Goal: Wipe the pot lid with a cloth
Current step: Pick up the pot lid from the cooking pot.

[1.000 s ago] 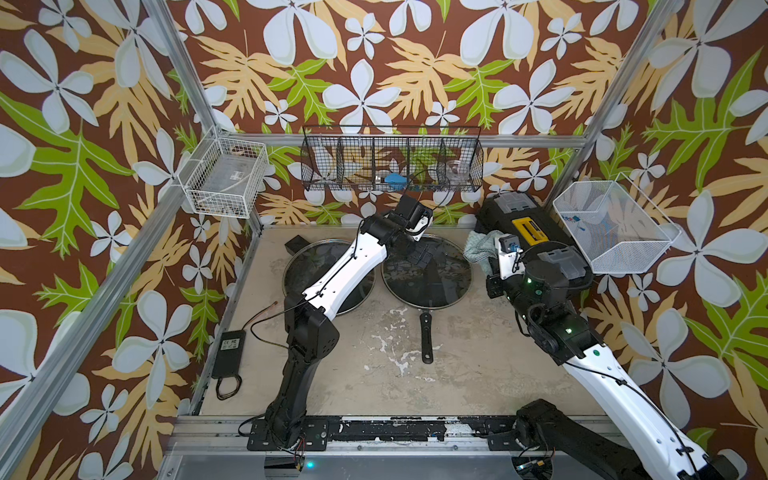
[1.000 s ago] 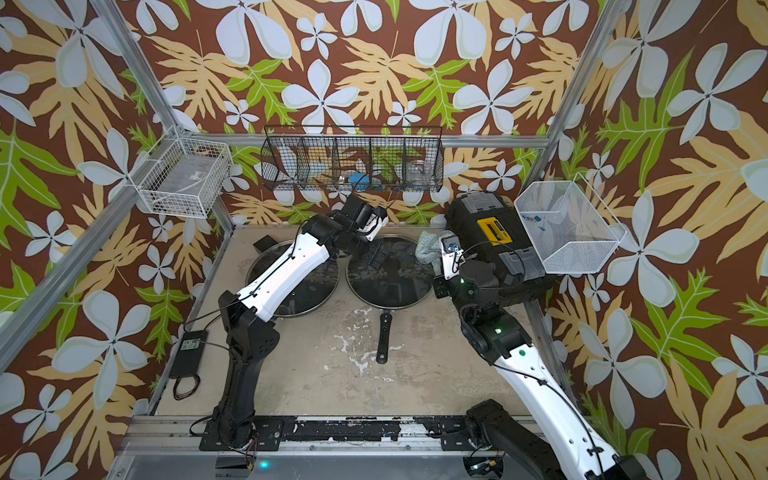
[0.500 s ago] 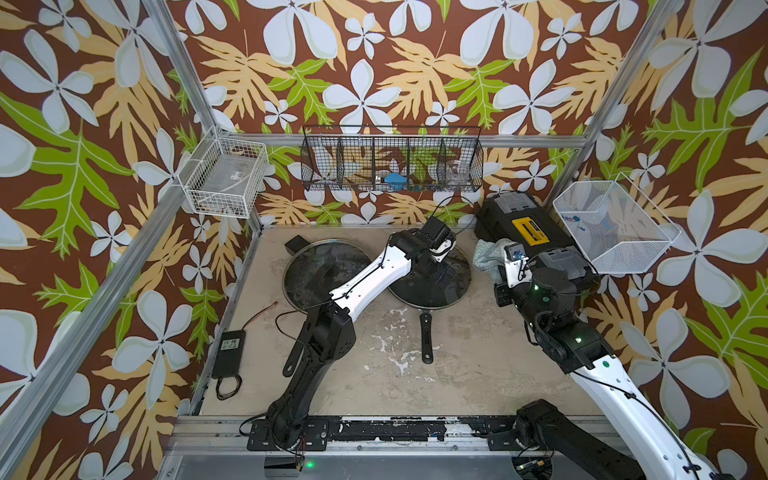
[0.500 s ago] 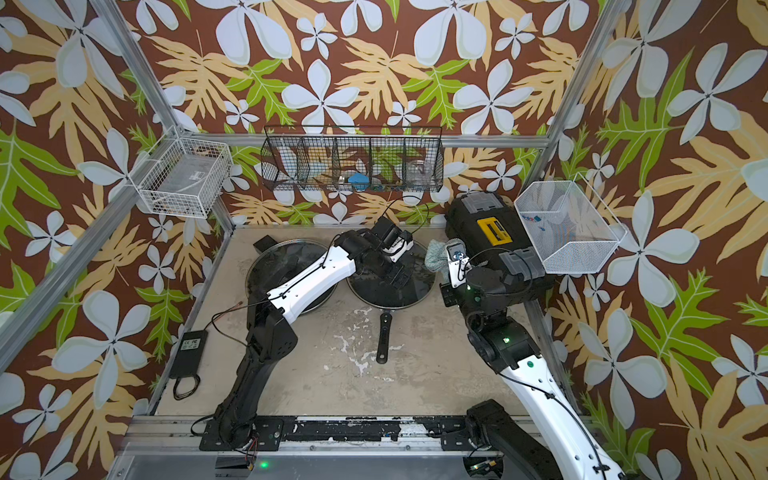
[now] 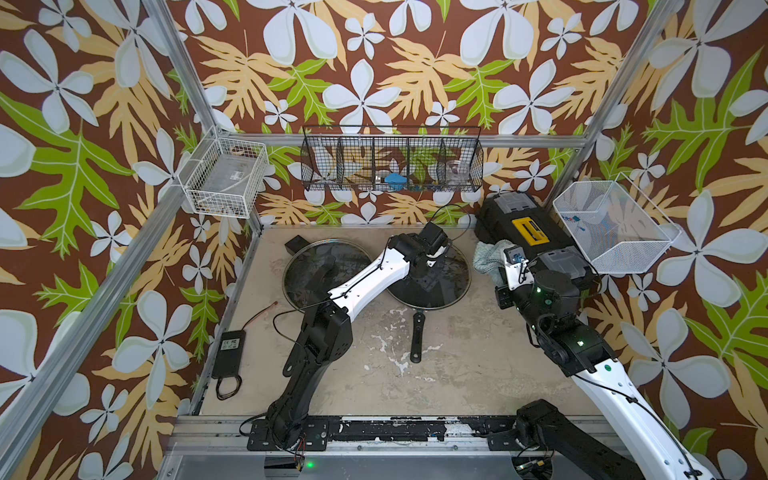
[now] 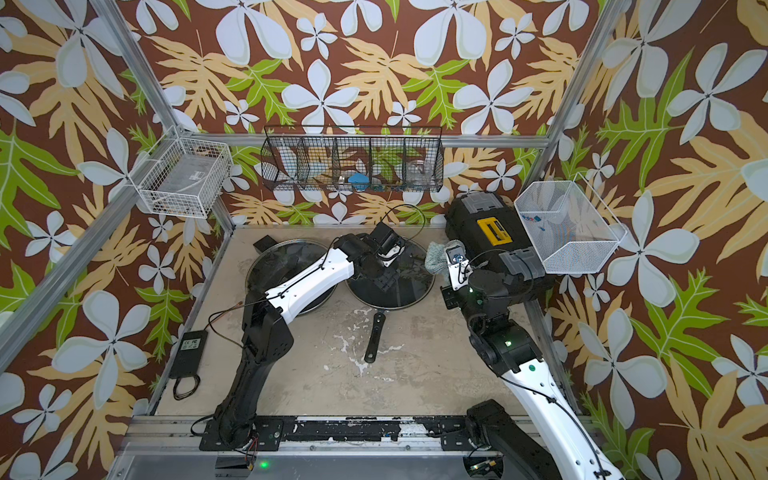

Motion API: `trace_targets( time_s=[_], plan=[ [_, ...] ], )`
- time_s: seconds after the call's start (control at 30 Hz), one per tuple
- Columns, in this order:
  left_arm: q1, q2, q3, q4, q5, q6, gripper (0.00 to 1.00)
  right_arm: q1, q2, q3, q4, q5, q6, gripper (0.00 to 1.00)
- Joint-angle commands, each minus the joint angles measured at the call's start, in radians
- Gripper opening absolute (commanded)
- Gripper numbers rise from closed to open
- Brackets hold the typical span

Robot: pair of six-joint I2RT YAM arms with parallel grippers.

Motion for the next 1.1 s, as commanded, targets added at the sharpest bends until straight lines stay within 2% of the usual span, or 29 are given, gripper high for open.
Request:
trace_targets(
  time_s=[0.0,0.17,0.3,0.37,0.53,0.6,0.83,0.93,1.07],
  plan=[
    [0.028,-0.029,-0.018,-0.027,-0.003,0.009,0.81,-0.001,-0.006,0.004,0.004,0.014,-0.003,0.00],
    [0.071,-0.062,-0.074,-0.035,0.024,0.004,0.82,-0.003,-0.012,-0.002,0.001,0.018,-0.009,0.00],
    [0.079,-0.072,-0.074,-0.039,0.021,0.013,0.81,-0.002,-0.012,-0.003,0.004,0.012,-0.009,0.00],
    [0.079,-0.077,-0.054,-0.044,0.057,0.016,0.82,-0.004,-0.012,-0.003,0.005,0.012,-0.012,0.00],
    [0.045,-0.086,0.004,-0.043,0.104,0.025,0.97,-0.003,-0.014,0.000,-0.001,0.009,-0.013,0.00],
    [0.030,-0.084,0.018,-0.034,0.100,0.022,1.00,-0.004,-0.012,0.002,-0.002,0.008,-0.015,0.00],
    [0.019,-0.015,0.062,-0.032,0.061,0.016,0.99,-0.003,-0.012,0.015,-0.007,0.018,-0.016,0.00],
    [0.022,0.025,0.094,-0.046,0.052,0.016,0.91,-0.003,-0.011,0.019,-0.014,0.018,-0.015,0.00],
    [0.021,0.104,0.205,-0.108,0.052,0.014,0.84,-0.003,-0.012,0.025,-0.017,0.022,-0.011,0.00]
  ],
)
